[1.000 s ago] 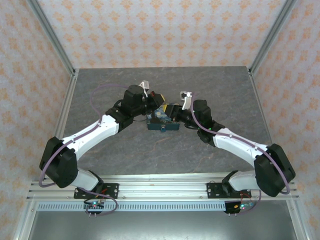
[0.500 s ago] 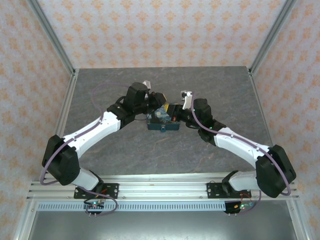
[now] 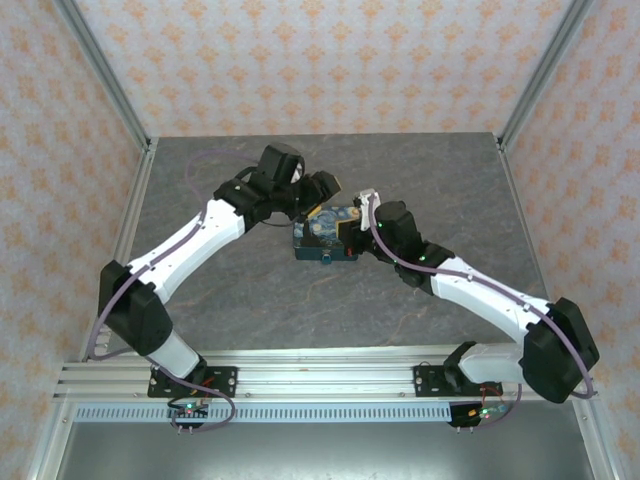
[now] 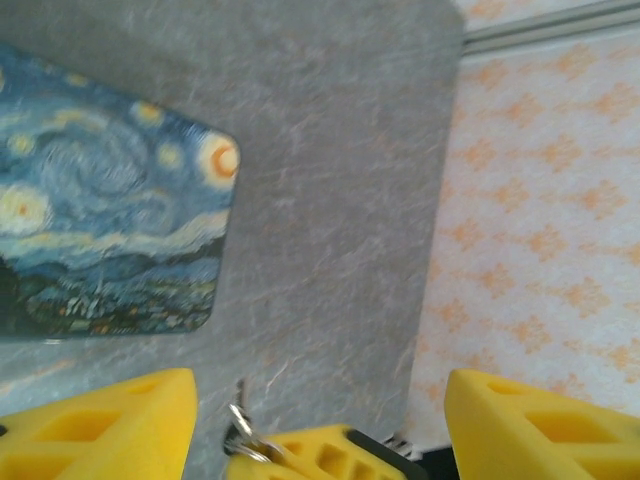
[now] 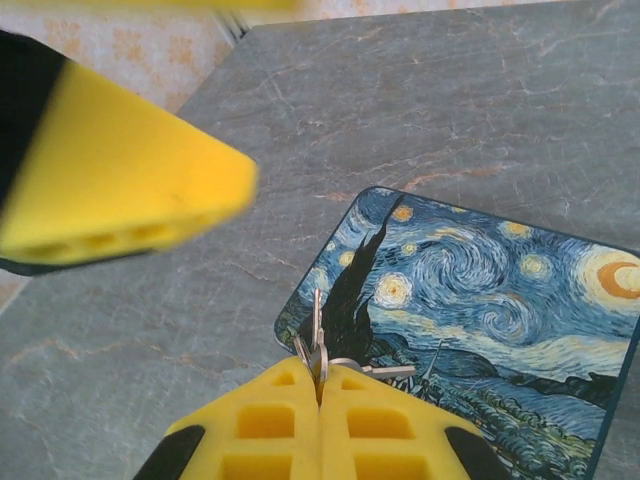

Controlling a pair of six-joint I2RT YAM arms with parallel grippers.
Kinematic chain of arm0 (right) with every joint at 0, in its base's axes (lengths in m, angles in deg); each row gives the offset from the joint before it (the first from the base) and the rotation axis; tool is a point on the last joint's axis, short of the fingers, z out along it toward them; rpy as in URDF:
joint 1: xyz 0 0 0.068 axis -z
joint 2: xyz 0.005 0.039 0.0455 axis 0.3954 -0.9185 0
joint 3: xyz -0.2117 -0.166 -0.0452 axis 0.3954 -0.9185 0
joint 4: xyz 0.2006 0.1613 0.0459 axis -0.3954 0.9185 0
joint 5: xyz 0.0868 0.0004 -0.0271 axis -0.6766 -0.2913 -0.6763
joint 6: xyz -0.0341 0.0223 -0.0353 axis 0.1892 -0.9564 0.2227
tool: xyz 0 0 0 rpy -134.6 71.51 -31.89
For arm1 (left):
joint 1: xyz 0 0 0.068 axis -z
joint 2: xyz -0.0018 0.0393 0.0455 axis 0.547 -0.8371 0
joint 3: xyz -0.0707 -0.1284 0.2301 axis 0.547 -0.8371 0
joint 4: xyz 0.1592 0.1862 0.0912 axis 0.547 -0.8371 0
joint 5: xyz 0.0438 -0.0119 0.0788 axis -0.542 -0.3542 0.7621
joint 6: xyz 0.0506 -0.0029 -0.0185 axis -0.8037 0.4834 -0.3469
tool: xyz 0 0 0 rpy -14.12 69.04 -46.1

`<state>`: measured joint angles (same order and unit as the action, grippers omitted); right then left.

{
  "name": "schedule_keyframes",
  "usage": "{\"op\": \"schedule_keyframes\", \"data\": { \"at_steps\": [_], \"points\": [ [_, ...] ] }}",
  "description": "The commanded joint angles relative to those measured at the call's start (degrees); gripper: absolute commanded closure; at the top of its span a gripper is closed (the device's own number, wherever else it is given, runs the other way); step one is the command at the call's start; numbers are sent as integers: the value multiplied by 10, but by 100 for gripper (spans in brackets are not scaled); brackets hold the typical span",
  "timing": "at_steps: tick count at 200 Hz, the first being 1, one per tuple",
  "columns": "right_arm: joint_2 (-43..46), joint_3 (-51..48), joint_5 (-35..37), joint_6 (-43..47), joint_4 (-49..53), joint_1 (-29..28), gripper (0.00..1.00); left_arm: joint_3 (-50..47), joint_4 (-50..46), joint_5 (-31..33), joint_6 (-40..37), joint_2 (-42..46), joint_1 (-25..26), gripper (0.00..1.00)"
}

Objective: Unlock a padlock with a key

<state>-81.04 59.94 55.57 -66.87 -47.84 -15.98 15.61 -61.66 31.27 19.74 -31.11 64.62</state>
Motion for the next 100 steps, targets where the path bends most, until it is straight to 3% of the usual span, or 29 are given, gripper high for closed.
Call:
{"op": "schedule_keyframes", "data": {
  "at_steps": [1, 61, 100],
  "points": [
    [22, 17, 34, 61, 16, -12, 100, 24, -75, -36, 19, -20, -1, 34],
    [29, 26, 46, 94, 29, -23, 100, 45, -91, -48, 22, -43, -1, 45],
    [25, 32, 53, 101, 32, -25, 100, 51, -94, -51, 22, -48, 0, 57]
  ]
}}
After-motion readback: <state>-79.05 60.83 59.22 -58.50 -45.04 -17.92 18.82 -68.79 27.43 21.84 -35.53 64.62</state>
